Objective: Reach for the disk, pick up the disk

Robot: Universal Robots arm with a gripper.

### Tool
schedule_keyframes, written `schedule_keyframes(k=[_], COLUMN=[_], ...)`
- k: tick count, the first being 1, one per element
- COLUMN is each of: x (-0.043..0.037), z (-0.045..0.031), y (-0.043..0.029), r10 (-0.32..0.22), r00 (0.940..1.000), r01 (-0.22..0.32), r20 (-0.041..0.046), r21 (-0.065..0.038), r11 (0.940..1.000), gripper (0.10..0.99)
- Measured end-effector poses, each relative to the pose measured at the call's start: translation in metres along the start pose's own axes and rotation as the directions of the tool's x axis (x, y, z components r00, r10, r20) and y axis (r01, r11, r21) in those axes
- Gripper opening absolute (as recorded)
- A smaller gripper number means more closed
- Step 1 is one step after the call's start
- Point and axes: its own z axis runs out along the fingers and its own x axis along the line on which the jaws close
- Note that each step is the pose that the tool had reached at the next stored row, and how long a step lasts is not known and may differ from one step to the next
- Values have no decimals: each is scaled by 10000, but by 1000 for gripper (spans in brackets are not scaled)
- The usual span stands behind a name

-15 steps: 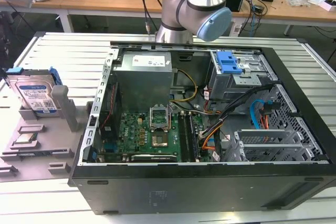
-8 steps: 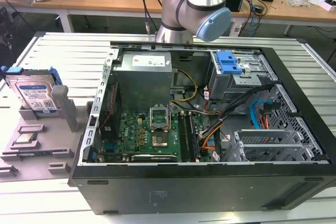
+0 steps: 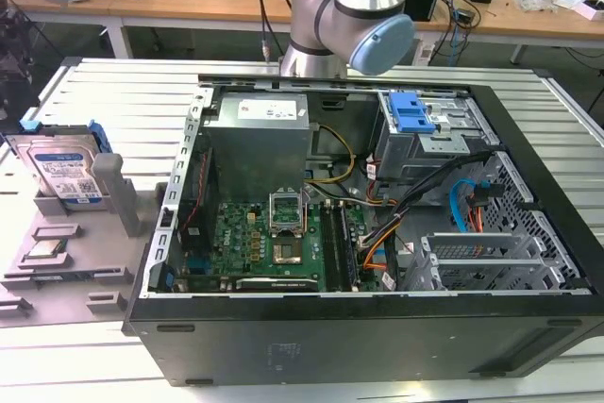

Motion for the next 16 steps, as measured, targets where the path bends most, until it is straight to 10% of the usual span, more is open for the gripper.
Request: schedule_keyframes(k=[16], x=[-43], z=[502], y=[-23], r10=[-20], r00=[10000], r01=[20], r20=[0], r21=[1], r11=[10000], gripper=[545])
